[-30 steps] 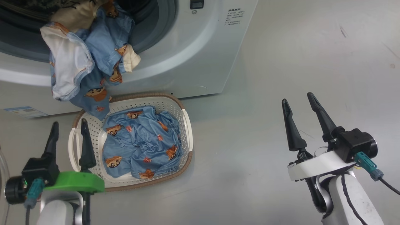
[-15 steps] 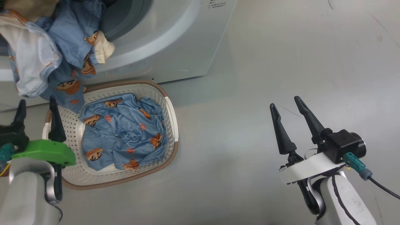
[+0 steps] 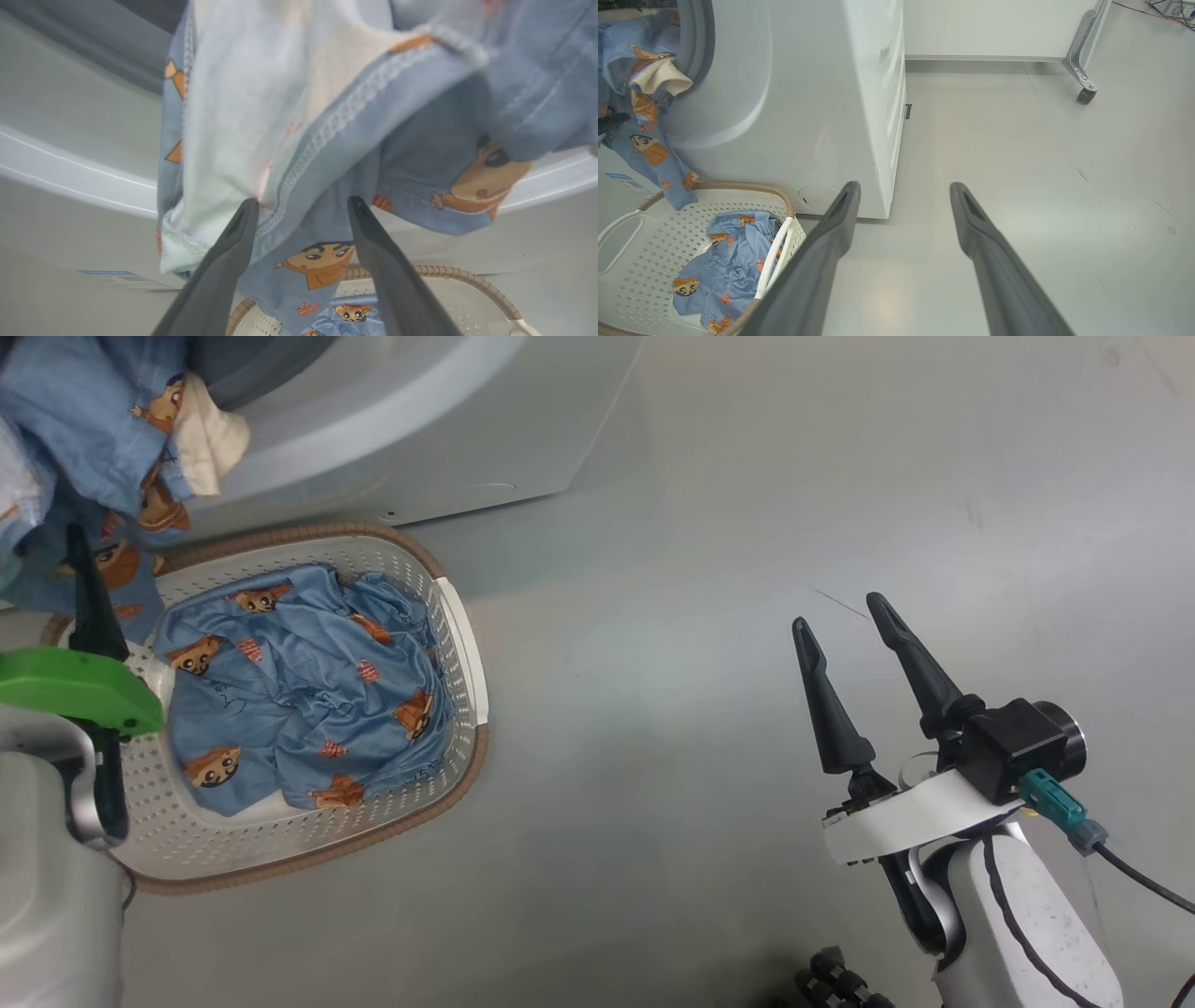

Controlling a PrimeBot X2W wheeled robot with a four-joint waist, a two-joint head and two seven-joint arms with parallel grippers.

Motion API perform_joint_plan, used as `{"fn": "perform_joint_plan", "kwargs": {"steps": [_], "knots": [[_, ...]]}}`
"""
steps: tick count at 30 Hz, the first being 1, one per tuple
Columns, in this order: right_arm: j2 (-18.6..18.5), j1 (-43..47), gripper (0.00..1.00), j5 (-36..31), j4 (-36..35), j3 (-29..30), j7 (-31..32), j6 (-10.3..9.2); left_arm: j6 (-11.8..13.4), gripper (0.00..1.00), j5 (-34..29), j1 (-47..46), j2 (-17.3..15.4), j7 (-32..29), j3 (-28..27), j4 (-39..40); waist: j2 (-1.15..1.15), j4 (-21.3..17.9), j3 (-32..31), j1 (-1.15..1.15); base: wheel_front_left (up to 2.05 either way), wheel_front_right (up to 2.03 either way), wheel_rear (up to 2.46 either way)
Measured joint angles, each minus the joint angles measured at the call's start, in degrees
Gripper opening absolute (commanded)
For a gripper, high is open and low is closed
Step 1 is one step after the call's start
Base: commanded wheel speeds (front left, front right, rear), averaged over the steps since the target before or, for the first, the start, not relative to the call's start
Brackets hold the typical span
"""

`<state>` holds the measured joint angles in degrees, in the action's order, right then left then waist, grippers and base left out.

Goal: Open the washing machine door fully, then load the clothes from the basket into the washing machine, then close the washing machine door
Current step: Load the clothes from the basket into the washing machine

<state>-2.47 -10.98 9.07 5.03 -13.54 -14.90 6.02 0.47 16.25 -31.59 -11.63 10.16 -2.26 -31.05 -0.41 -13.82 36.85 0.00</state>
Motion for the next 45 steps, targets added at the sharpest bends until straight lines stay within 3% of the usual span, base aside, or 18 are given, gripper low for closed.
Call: {"fn": "perform_joint_plan", "kwargs": {"steps": [14, 15, 16, 18, 19, 20, 32, 42, 45], "knots": [[0.0, -0.7, 1.0, -0.1, -0.2, -0.9, 0.0, -0.09, 0.2, 1.0, -0.9, -8.5, -0.7, 2.2, -0.5, -5.4, 0.0, -0.5, 5.1, 0.0, 0.0, 0.0, 0.0], [0.0, -0.9, 1.0, -0.1, -0.2, -0.9, 0.0, -0.11, 0.2, 0.92, -0.9, -8.9, -0.6, 2.5, -0.5, -5.7, 0.0, -0.4, 5.2, 0.0, 0.0, 0.0, 0.0], [0.1, -1.1, 1.0, -0.1, -0.2, -0.9, 0.0, -0.12, 0.2, 0.53, -0.9, -9.1, -0.5, 2.6, -0.5, -6.0, 0.0, -0.2, 5.4, 0.0, 0.0, 0.0, 0.0], [0.0, -1.7, 1.0, -0.1, 0.0, -0.9, 0.0, -0.12, 0.3, 0.33, -0.9, -9.6, -0.3, 3.1, -0.7, -6.5, 0.0, 0.1, 5.6, 0.0, 0.0, 0.0, 0.0], [0.0, -1.8, 1.0, -0.1, 0.1, -0.9, 0.0, -0.12, 0.3, 0.08, -0.9, -9.7, -0.3, 3.1, -0.9, -6.7, 0.0, 0.2, 5.7, 0.0, 0.0, 0.0, 0.0], [0.0, -1.8, 1.0, -0.1, 0.4, -0.8, 0.0, -0.18, 0.3, 0.0, -0.9, -9.9, -0.2, 3.5, -0.9, -7.0, 0.0, 0.3, 5.7, 0.0, 0.0, 0.0, 0.0], [0.0, -1.8, 1.0, -0.2, 5.0, 3.1, 0.0, -1.2, 0.2, 0.0, 0.1, -11.1, 3.0, 4.1, -2.2, -6.3, 0.0, 2.6, 5.2, 0.0, 0.0, 0.0, 0.0], [0.0, -1.9, 1.0, 0.2, 6.2, 2.2, 0.0, -1.2, -1.1, 0.0, 0.3, -7.0, 6.2, 2.7, -4.9, 3.2, 0.0, 3.6, 3.4, 0.01, 0.0, 0.0, 0.0], [0.0, -1.9, 1.0, 1.0, 6.5, 1.9, 0.0, -1.19, -2.3, 0.0, 0.1, -8.3, 6.3, 4.2, -5.3, 10.5, 0.0, 3.7, 2.6, 0.0, 0.0, 0.0, 0.0]]}}
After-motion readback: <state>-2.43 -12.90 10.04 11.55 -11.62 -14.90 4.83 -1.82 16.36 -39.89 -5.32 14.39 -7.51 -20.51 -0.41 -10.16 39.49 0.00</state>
